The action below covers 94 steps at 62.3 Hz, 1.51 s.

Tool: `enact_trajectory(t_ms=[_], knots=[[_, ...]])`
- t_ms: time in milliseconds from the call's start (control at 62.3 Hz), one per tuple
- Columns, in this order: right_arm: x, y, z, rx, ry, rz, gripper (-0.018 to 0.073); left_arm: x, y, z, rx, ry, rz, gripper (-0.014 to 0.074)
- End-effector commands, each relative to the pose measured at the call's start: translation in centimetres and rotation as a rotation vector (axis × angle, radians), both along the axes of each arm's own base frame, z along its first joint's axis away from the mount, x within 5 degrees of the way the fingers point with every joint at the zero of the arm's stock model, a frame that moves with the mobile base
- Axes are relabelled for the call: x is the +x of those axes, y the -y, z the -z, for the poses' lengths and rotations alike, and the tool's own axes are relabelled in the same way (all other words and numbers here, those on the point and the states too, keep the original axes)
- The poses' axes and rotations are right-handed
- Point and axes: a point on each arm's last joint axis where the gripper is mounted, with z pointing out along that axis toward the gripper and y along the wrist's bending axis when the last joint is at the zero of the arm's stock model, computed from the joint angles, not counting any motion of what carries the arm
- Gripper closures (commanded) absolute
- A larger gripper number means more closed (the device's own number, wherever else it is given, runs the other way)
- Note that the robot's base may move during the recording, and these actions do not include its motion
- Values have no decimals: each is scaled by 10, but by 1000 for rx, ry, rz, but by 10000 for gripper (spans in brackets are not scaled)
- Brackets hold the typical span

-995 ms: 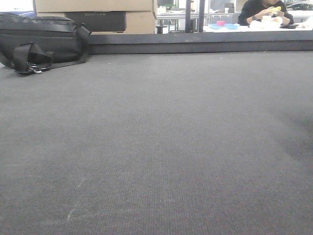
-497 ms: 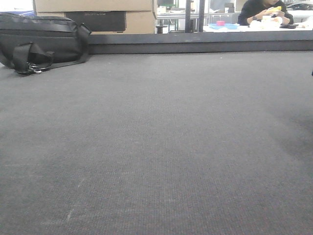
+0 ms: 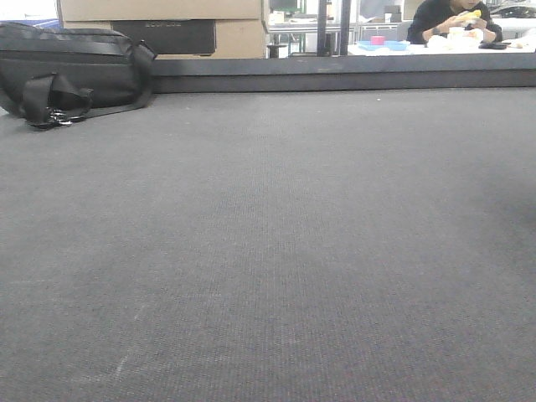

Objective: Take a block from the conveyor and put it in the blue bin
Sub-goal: 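Grasp the green brick with the left gripper and lift both bricks, then drive the base away from the belt toward the blue bin shelves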

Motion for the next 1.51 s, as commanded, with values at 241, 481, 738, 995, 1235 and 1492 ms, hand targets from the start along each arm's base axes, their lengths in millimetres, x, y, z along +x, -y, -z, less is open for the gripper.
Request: enact_trajectory(t_ms=[241,481,738,995,1235,1492], knots=[[-75,11,-25,1,359,10,721,-91,1,0,-12,475,-2,708],[-123,15,-30,-3,358,-6,721,-149,1,-15,-10,655,0,708],[-143,18,-41,12,505,3,721,-185,1,-14,-9,707,2,708],[-142,18,-50,24,607,14,721,-189,1,-14,-9,722,2,708],[-142,19,-51,25,614,14,721,-189,1,-14,-9,722,2,708],[-142,19,-51,25,614,14,721,-189,1,-14,-9,722,2,708]])
